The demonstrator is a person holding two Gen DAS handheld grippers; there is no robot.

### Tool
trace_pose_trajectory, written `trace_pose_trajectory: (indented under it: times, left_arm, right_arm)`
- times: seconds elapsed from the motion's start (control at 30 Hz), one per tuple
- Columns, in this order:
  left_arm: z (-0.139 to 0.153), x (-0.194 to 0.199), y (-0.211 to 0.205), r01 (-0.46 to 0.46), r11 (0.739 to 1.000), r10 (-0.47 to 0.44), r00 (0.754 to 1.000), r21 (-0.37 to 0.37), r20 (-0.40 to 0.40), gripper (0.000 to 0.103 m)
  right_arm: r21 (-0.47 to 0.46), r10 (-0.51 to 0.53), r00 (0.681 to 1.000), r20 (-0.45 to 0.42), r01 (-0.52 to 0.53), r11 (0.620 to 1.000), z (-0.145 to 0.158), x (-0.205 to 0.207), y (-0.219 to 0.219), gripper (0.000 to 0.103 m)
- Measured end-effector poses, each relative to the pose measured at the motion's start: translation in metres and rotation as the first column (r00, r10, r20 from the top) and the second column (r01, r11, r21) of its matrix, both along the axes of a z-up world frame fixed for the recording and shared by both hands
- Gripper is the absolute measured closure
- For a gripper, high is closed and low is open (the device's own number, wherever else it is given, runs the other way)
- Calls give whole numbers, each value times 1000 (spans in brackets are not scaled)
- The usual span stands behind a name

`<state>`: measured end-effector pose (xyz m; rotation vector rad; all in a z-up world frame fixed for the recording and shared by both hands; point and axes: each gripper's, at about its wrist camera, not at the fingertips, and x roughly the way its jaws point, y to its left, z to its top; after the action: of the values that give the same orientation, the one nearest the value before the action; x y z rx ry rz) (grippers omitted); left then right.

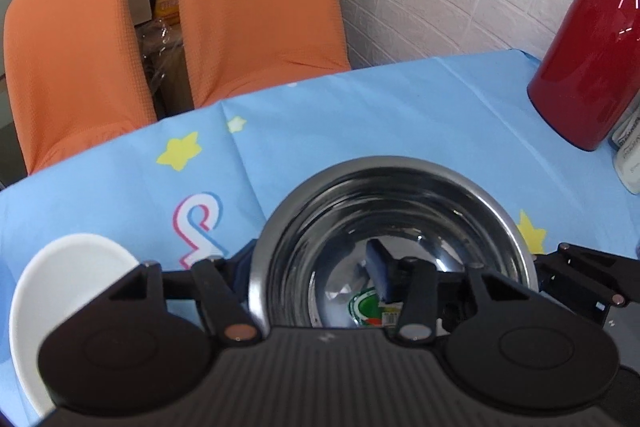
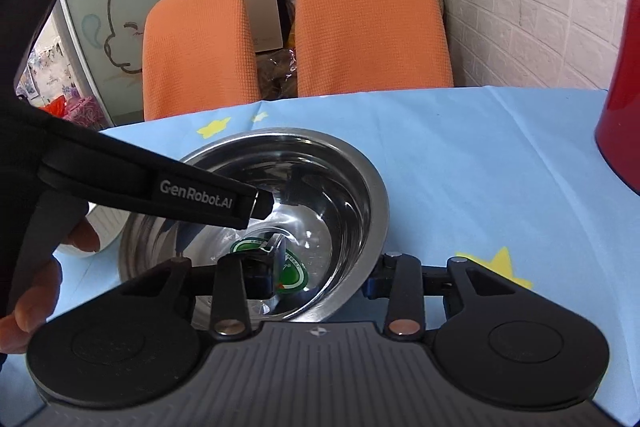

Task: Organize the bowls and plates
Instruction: 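Close both grippers on the steel bowl rim, then carry the steel bowl onto the plate stack and open both grippers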

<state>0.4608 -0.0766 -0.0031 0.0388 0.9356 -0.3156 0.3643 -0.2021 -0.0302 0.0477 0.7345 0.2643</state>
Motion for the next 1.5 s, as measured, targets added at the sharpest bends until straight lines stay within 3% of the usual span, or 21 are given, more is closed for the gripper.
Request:
trace_pose_trajectory:
  times: [0.1, 0.3, 0.5, 0.73, 0.93, 1.2, 1.3, 1.43, 1.5]
  left_arm:
    - [13, -22, 0, 6, 999, -6, 1000, -33, -1, 57]
    - [28, -95, 1, 14, 1000, -14, 1000, -23, 4, 57]
    - [22, -170, 26, -10, 999, 9, 1000, -32, -29, 57]
    - [5, -236, 63, -64, 998, 63, 997, -12, -49, 57]
    - [3, -257, 77, -82, 997, 81, 996, -4, -30, 57]
    - [-7, -261, 72, -71, 997, 70, 997, -13, -9, 55]
    - [3, -266, 78, -95, 995, 96, 994, -9, 46, 38]
    - [30, -275, 90, -143, 990, 141, 979, 5, 148, 26]
    - [42, -278, 98, -158, 987, 157, 971, -10, 179, 26]
  right_arm:
    - [14, -9, 1000, 11, 8, 1000, 9, -17, -5, 38]
    - [13, -10, 997, 71, 9, 1000, 31, -80, -1, 37]
    - [37, 13, 996, 88, -17, 999, 34, -149, 16, 36]
    - [76, 62, 997, 43, -65, 995, 17, -207, 47, 36]
    - [95, 91, 996, 11, -92, 991, 6, -223, 69, 35]
    - [97, 80, 997, 0, -80, 992, -1, -237, 67, 27]
    - [144, 91, 996, -18, -88, 986, 0, -239, 61, 20]
    - [195, 15, 1000, 23, -19, 981, 9, -249, 39, 1]
    - [216, -34, 998, 47, 23, 976, 15, -253, 26, 0]
